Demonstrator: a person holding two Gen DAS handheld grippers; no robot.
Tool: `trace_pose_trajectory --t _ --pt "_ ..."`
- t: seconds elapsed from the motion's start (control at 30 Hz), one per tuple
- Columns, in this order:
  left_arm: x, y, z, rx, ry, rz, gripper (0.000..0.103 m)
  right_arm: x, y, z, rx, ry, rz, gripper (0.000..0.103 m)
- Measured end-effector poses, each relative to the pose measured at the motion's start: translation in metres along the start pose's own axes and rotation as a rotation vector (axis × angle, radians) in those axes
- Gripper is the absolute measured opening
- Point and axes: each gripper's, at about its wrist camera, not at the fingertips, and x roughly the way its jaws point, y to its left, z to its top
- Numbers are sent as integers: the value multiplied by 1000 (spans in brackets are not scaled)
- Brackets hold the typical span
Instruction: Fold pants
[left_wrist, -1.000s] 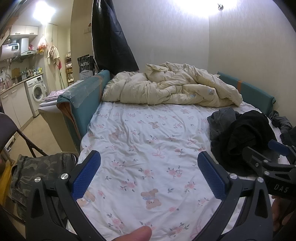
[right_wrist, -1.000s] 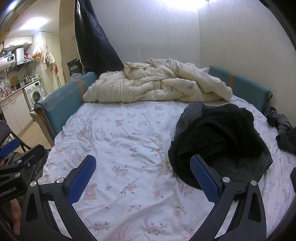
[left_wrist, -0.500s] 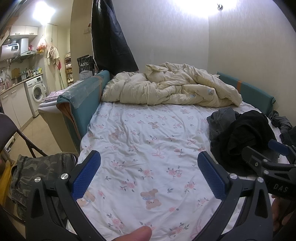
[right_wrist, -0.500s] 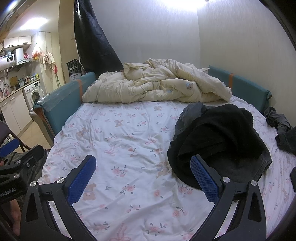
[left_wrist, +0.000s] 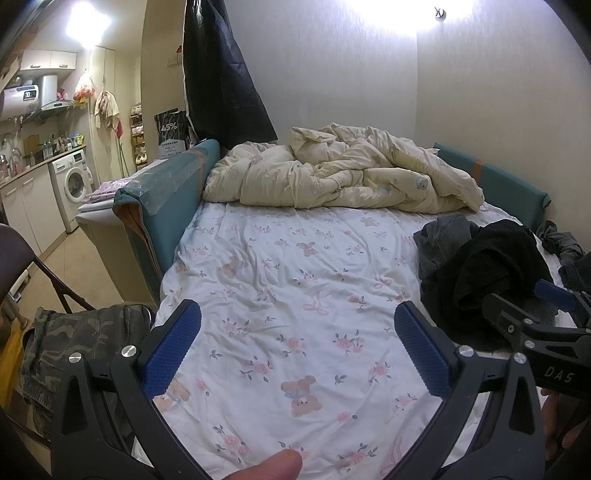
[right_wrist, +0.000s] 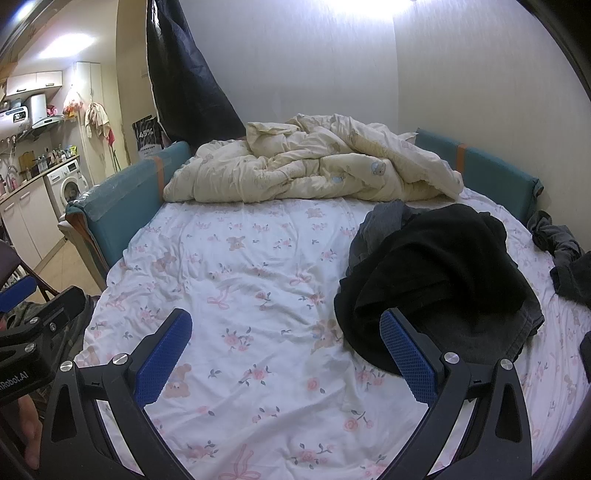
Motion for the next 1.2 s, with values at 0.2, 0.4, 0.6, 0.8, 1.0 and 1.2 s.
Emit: trace_pose_trajectory --t 0.2,0.4,0.6,0.8,1.0,1.2 --pt "0 1 0 -2 5 0 103 3 -2 -3 11 9 3 103" --pt "16 5 -6 4 79 37 103 14 -15 -4 55 53 21 103" --pt "38 17 -8 -42 182 82 103 44 -98 1 188 129 -157 103" --pt "47 36 -8 -116 238 79 103 84 -225 38 307 129 -417 103" --pt "55 39 -11 -121 282 90 103 124 -288 55 273 190 -411 103" --pt "62 32 -14 -96 314 81 103 172 -279 46 157 355 -303 103"
